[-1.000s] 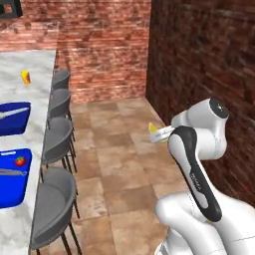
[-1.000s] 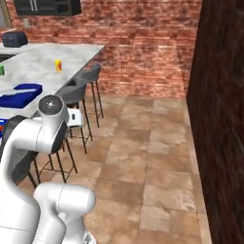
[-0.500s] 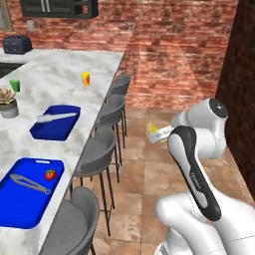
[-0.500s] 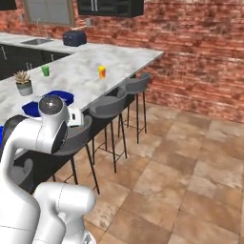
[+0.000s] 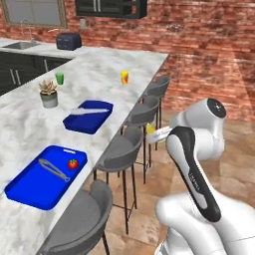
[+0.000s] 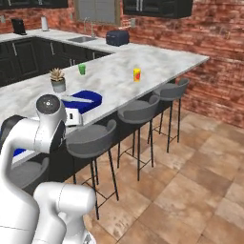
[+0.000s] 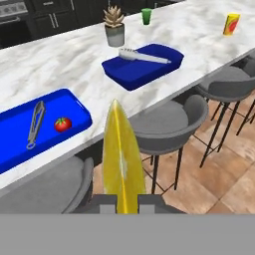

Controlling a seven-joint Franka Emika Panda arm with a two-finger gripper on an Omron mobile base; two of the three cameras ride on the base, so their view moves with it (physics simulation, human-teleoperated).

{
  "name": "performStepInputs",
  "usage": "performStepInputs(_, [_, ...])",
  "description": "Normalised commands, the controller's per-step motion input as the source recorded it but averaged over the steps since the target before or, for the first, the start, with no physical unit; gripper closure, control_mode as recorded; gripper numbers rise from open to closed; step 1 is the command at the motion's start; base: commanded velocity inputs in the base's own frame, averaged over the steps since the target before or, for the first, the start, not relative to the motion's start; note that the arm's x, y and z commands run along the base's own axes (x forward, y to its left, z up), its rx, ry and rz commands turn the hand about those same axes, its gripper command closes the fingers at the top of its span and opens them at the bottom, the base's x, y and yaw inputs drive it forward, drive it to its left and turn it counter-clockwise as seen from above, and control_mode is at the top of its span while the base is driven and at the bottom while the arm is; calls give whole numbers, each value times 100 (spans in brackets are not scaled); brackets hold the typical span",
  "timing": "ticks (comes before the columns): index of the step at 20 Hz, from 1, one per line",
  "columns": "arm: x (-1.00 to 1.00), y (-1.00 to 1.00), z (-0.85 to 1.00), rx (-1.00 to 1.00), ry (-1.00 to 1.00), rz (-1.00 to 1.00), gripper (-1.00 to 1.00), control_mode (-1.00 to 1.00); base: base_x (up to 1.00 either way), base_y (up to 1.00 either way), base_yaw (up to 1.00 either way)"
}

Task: Gather the lemon wedge and tomato from the fridge and place them on a tray on the dining counter. Then gather the fishs from the fridge and place them on the other tray.

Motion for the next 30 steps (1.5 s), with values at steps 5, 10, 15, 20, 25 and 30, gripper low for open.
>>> performStepInputs(5, [0, 0, 0, 0, 0, 0, 100, 100, 36, -10, 20])
performStepInputs(10, [0, 0, 0, 0, 0, 0, 100, 100, 37, -43, 33])
performStepInputs(15, [0, 0, 0, 0, 0, 0, 100, 100, 7, -37, 39])
performStepInputs(20, [0, 0, 0, 0, 0, 0, 100, 100, 0, -32, 39])
performStepInputs(25, [0, 0, 0, 0, 0, 0, 100, 100, 10, -40, 37])
performStepInputs(30, [0, 0, 0, 0, 0, 0, 100, 100, 10, -54, 34])
